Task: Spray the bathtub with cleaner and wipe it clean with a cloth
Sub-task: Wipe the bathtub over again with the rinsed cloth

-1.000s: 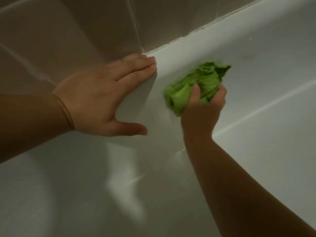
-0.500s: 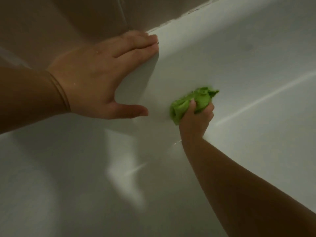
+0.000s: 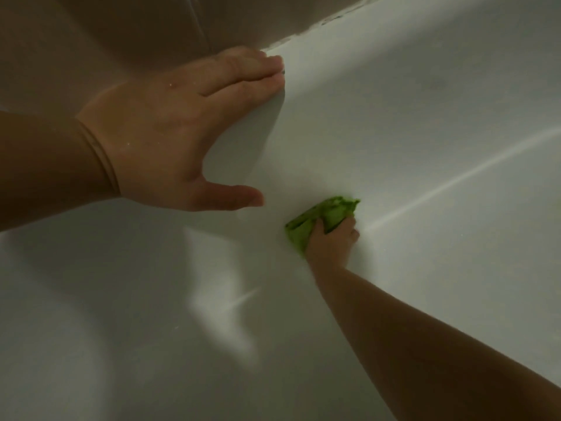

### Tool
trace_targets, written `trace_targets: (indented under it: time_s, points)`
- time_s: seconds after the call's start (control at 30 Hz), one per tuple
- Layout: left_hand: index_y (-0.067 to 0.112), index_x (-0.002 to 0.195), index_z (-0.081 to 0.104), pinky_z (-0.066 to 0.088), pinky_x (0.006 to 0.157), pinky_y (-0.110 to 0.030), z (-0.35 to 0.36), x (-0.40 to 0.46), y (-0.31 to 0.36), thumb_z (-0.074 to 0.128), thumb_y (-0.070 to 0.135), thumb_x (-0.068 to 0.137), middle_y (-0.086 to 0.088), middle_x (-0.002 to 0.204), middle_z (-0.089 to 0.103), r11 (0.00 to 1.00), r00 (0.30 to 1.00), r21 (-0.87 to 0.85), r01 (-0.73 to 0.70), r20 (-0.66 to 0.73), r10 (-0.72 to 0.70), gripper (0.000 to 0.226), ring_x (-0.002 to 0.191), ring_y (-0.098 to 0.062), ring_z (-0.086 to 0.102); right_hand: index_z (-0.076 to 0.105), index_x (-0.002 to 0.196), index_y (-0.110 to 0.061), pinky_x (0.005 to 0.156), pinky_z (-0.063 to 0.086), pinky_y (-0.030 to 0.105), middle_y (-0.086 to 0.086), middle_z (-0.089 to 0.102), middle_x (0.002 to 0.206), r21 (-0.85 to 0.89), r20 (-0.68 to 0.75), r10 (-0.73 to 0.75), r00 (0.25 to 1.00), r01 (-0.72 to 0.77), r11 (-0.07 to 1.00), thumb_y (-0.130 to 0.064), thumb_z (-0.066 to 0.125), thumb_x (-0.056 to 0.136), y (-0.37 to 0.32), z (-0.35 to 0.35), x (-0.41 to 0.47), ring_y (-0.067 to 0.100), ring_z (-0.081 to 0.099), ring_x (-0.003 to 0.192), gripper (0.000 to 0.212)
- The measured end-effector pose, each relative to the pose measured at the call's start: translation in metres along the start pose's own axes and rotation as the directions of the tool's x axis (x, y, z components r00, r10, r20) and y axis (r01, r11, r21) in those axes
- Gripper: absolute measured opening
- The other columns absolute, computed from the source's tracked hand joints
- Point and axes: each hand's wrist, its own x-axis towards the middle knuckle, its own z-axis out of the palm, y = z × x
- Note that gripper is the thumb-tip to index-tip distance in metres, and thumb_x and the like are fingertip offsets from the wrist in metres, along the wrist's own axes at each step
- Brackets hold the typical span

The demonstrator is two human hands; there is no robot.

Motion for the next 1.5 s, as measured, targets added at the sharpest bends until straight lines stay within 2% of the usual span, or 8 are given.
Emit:
trace_targets:
  time_s: [0.1, 0.3, 0.43, 0.6, 0.77, 1.0, 1.17, 1.5]
  points:
    - [-0.007, 0.151, 0.039, 0.04, 0.115, -0.058, 0.001, 0.003, -0.001, 0.071, 0.069, 0.08, -0.024, 0.157, 0.04, 1.0, 1.0, -0.004, 0.001, 0.004, -0.001, 0.109, 0.148, -0.039, 0.038, 0.035, 0.146, -0.01, 0.104, 0.044, 0.042, 0.014, 0.039, 0.143, -0.017, 0.182, -0.028, 0.983, 0.032, 0.999, -0.028, 0.066, 0.097, 0.011, 0.015, -0.026, 0.033, 0.049, 0.123, 0.06]
    - [-0.012, 0.148, 0.041, 0.04, 0.114, -0.058, 0.003, 0.014, -0.002, 0.07, 0.069, 0.083, -0.028, 0.154, 0.041, 0.999, 0.999, -0.006, -0.051, -0.01, 0.051, 0.107, 0.145, -0.042, 0.04, 0.053, 0.143, -0.014, 0.101, 0.043, 0.034, 0.012, 0.051, 0.135, -0.12, -0.113, -0.183, 0.977, 0.169, 0.978, -0.02, 0.073, 0.09, 0.007, -0.037, 0.037, 0.031, 0.056, 0.119, 0.057]
    - [-0.012, 0.148, 0.041, 0.041, 0.112, -0.06, 0.003, 0.019, 0.0, 0.07, 0.068, 0.082, -0.028, 0.153, 0.042, 0.999, 0.998, -0.002, -0.055, -0.005, 0.055, 0.107, 0.145, -0.042, 0.041, 0.046, 0.146, -0.014, 0.104, 0.043, 0.037, 0.014, 0.042, 0.14, -0.187, -0.035, -0.045, 0.998, 0.038, 0.982, -0.022, 0.066, 0.095, 0.009, -0.045, 0.045, 0.034, 0.055, 0.118, 0.055]
    - [-0.01, 0.149, 0.041, 0.038, 0.117, -0.055, 0.003, 0.028, 0.004, 0.065, 0.071, 0.083, -0.025, 0.155, 0.042, 1.0, 1.0, -0.015, -0.023, -0.001, 0.023, 0.107, 0.147, -0.038, 0.039, 0.058, 0.105, -0.032, 0.087, 0.059, 0.052, -0.003, 0.066, 0.102, 0.191, 0.012, -0.138, 0.99, 0.133, 0.973, -0.045, 0.07, 0.077, -0.025, -0.042, 0.027, 0.021, 0.066, 0.095, 0.032]
    - [-0.009, 0.149, 0.041, 0.04, 0.115, -0.057, 0.004, 0.037, 0.006, 0.066, 0.07, 0.084, -0.025, 0.155, 0.042, 1.0, 1.0, -0.019, -0.024, 0.0, 0.024, 0.106, 0.147, -0.038, 0.039, 0.061, 0.119, -0.035, 0.093, 0.057, 0.05, -0.008, 0.065, 0.112, 0.331, -0.2, -0.19, 0.961, 0.249, 0.91, -0.05, 0.071, 0.075, -0.075, -0.069, 0.045, 0.018, 0.065, 0.106, 0.048]
    - [-0.01, 0.15, 0.04, 0.042, 0.11, -0.063, 0.007, 0.048, 0.006, 0.07, 0.067, 0.083, -0.028, 0.154, 0.041, 0.999, 0.999, -0.032, -0.036, 0.022, 0.037, 0.107, 0.145, -0.044, 0.04, 0.055, 0.112, -0.029, 0.086, 0.057, 0.049, -0.001, 0.064, 0.111, 0.328, 0.025, -0.417, 0.908, 0.387, 0.862, -0.047, 0.076, 0.078, -0.119, -0.07, -0.031, 0.02, 0.065, 0.1, 0.044]
    - [-0.006, 0.153, 0.037, 0.042, 0.111, -0.062, 0.006, 0.049, 0.009, 0.065, 0.073, 0.083, -0.026, 0.157, 0.038, 1.0, 0.999, -0.004, -0.001, 0.044, 0.001, 0.11, 0.147, -0.041, 0.038, 0.059, 0.128, -0.028, 0.09, 0.057, 0.048, 0.002, 0.065, 0.117, 0.442, -0.247, -0.303, 0.92, 0.386, 0.81, -0.043, 0.076, 0.08, -0.173, -0.105, 0.009, 0.02, 0.067, 0.103, 0.053]
    - [-0.003, 0.156, 0.034, 0.038, 0.115, -0.059, 0.005, 0.056, 0.014, 0.057, 0.08, 0.082, -0.023, 0.162, 0.033, 0.999, 0.998, 0.023, 0.024, 0.062, -0.026, 0.113, 0.151, -0.039, 0.032, 0.051, 0.114, -0.022, 0.091, 0.053, 0.052, 0.01, 0.061, 0.112, 0.323, -0.067, -0.401, 0.914, 0.4, 0.858, -0.039, 0.072, 0.078, -0.158, -0.1, -0.009, 0.029, 0.062, 0.102, 0.045]
